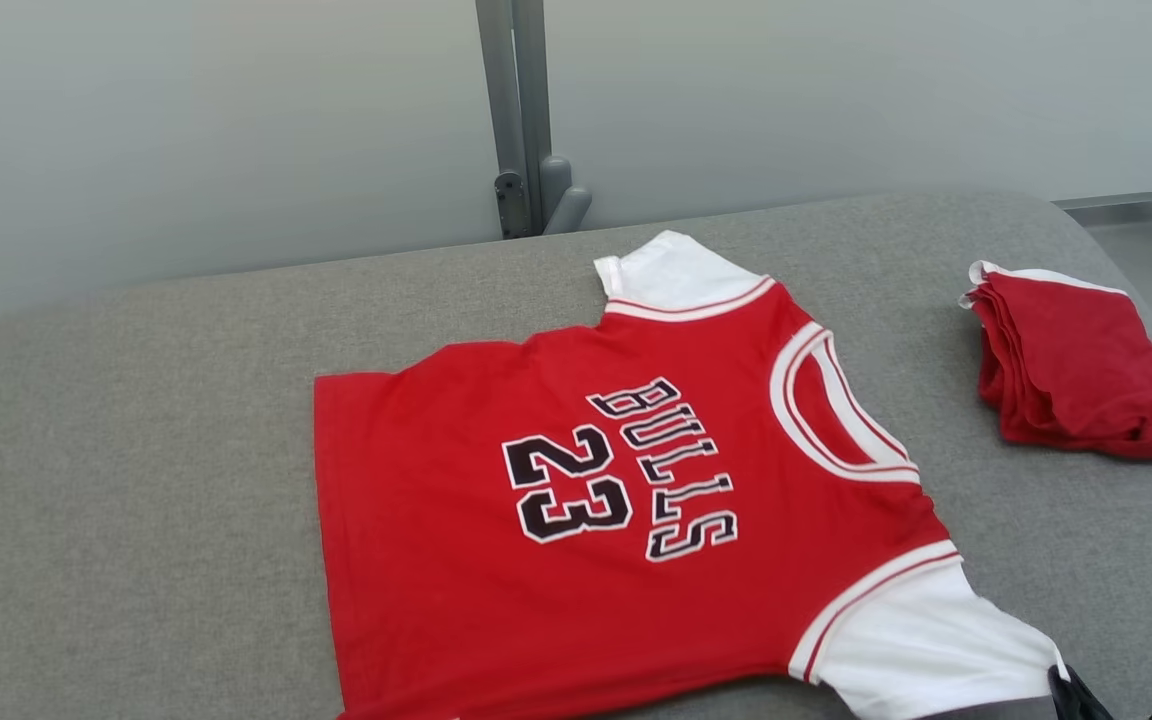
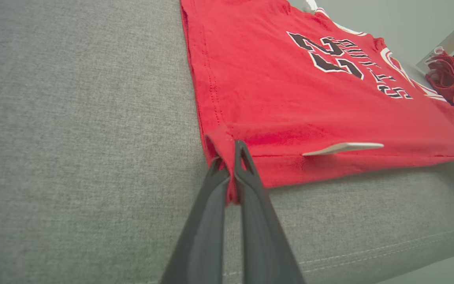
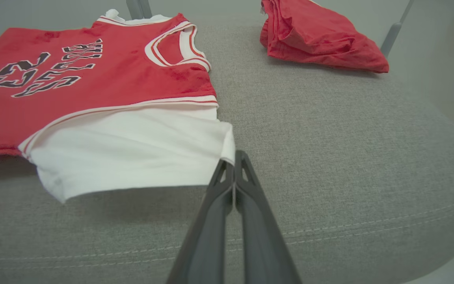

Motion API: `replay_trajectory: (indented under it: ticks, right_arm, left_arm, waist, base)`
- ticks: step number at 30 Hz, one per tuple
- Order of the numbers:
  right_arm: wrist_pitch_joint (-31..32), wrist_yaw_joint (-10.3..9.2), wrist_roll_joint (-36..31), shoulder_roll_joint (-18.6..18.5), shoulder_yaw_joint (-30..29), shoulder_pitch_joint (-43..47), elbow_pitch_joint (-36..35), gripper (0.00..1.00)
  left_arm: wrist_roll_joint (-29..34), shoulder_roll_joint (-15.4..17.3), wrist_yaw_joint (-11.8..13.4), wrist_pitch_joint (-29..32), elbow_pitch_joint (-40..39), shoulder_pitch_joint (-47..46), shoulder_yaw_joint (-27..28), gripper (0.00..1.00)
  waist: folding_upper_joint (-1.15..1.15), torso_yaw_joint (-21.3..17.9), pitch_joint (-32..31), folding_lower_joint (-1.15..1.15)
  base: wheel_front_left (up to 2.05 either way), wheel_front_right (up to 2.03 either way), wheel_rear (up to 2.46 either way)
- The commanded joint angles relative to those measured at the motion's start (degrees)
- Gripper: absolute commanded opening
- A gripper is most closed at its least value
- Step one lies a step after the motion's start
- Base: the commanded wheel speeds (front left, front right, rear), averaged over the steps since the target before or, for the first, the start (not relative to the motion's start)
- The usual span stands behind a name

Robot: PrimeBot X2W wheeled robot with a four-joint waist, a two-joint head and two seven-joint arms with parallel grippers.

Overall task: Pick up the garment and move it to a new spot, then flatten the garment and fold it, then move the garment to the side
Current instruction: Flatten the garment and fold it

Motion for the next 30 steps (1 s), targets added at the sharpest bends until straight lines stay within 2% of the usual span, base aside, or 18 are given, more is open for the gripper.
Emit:
replay_trajectory:
  ticks: [1, 5, 9, 15, 22, 30]
  right_arm:
    - [-0.1, -0.11, 0.1, 0.1, -0.6, 0.7, -1.1, 0.00]
    - [-0.1, -0.11, 0.0, 0.5, -0.1, -0.1, -3.8, 0.00]
    - [-0.1, -0.11, 0.4, 0.8, 0.6, -4.2, -7.2, 0.00]
    - [-0.1, -0.11, 0.1, -0.5, 1.0, -12.4, -7.8, 0.00]
    - [-0.1, -0.10, -1.1, -3.8, 3.9, -25.2, -2.1, 0.00]
    - [-0.1, -0.10, -3.0, -4.3, 5.1, -35.3, 6.1, 0.00]
  left_arm:
    - [-0.3, 0.3, 0.1, -0.1, -0.2, 0.5, 0.4, 0.00]
    - [0.9, 0.2, 0.1, -0.1, -2.2, -1.0, 1.2, 0.00]
    - [2.6, 0.3, 0.1, -0.1, -5.0, -4.6, 1.7, 0.00]
    - [3.6, 1.2, 0.1, -0.1, -5.7, -11.3, 0.2, 0.00]
    - [4.5, 0.8, 0.1, -0.1, -1.2, -21.4, -1.7, 0.00]
    - [6.3, -0.5, 0.1, -0.1, 4.6, -29.7, -2.9, 0.00]
  waist:
    - [0.00, 0.7, 0.0, 0.00]
    - [0.00, 1.3, 1.0, 0.00]
    - [0.00, 1.7, 2.7, 0.00]
    - [0.00, 2.8, 5.9, 0.00]
    - [0.00, 4.5, 11.4, 0.00]
    - [0.00, 6.4, 16.7, 0.00]
  base:
    - [0.00, 0.00, 0.00]
    - [0.00, 0.00, 0.00]
    - [0.00, 0.00, 0.00]
    - [0.00, 0.00, 0.00]
    - [0.00, 0.00, 0.00]
    - [0.00, 0.00, 0.00]
